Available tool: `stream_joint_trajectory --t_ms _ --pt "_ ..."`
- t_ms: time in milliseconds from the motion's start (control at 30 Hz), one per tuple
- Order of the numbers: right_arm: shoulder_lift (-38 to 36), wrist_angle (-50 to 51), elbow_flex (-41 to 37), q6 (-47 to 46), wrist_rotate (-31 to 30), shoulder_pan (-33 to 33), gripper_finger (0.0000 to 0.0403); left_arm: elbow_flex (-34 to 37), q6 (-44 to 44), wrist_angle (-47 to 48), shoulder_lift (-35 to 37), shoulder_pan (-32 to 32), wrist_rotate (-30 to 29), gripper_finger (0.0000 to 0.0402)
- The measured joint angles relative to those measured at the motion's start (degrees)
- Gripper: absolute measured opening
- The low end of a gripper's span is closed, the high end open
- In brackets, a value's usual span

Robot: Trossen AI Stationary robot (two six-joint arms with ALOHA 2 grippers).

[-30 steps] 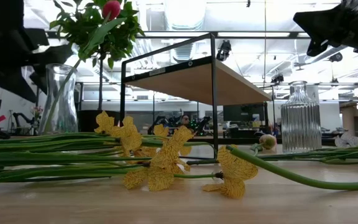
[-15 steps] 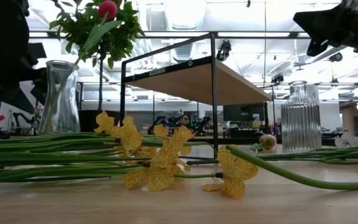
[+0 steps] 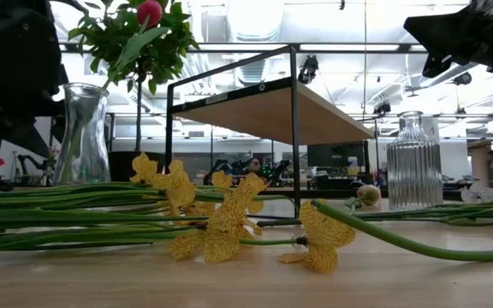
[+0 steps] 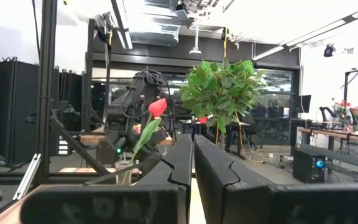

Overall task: Pick and place flowers into a vace then onto a shelf
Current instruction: Put the dark red flower into the left transparent vase

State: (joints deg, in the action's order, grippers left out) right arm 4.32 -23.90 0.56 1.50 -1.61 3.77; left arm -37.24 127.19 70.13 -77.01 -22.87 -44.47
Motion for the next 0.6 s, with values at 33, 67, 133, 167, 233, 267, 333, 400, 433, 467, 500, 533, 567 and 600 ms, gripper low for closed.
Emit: stream_joint_trajectory --t_ms 33,67,133,167,233,267,333,400,433,467,500,533,567,600 --pt "0.0 0.0 0.0 0.0 0.0 0.0 0.0009 0.5 -0.5 -0.7 0.0 0.2 -1.0 0.0182" --pt "0.0 0.0 0.0 0.0 0.0 0.0 0.0009 1.2 -1.0 -1.7 0.0 0.2 -2.0 0.0182" --pt "0.0 0.0 0.0 0.1 0.0 0.0 0.0009 2.5 -1.3 -5.7 0.0 0.2 -2.6 0.0182" --pt "0.0 0.0 0.0 0.2 0.0 0.0 0.0009 3.0 -1.4 -7.5 0.0 0.2 -2.6 0.0182" --pt "0.0 0.0 0.0 0.1 0.0 0.0 0.0009 4.4 -1.3 -9.8 0.0 0.2 -2.6 0.0182" --pt "0.0 0.0 0.0 0.1 0.0 0.0 0.0009 5.4 -0.7 -10.3 0.0 0.4 -2.5 0.0182" --pt "0.0 0.0 0.0 0.0 0.0 0.0 0.0009 7.4 1.9 -12.3 0.1 0.5 -2.3 0.0182" --pt "0.0 0.0 0.0 0.0 0.0 0.0 0.0009 9.9 4.2 -14.5 0.0 0.5 -1.0 0.0182" --pt "0.0 0.0 0.0 0.0 0.0 0.0 0.0009 11.0 4.7 -16.2 0.0 0.5 -0.9 0.0182" --pt "0.0 0.0 0.0 0.0 0.0 0.0 0.0009 12.1 5.2 -18.6 0.1 0.5 -0.8 0.0182" --pt "0.0 0.0 0.0 0.0 0.0 0.0 0.0009 13.4 5.6 -20.4 0.1 0.5 0.0 0.0182" --pt "0.0 0.0 0.0 0.0 0.0 0.0 0.0009 14.6 5.6 -22.1 0.0 0.5 0.2 0.0182" --pt "0.0 0.0 0.0 0.0 0.0 0.0 0.0009 15.4 5.4 -23.9 0.1 0.5 -0.1 0.0182" --pt "0.0 0.0 0.0 0.0 0.0 0.0 0.0009 16.4 5.3 -26.7 0.1 0.5 -0.3 0.0182"
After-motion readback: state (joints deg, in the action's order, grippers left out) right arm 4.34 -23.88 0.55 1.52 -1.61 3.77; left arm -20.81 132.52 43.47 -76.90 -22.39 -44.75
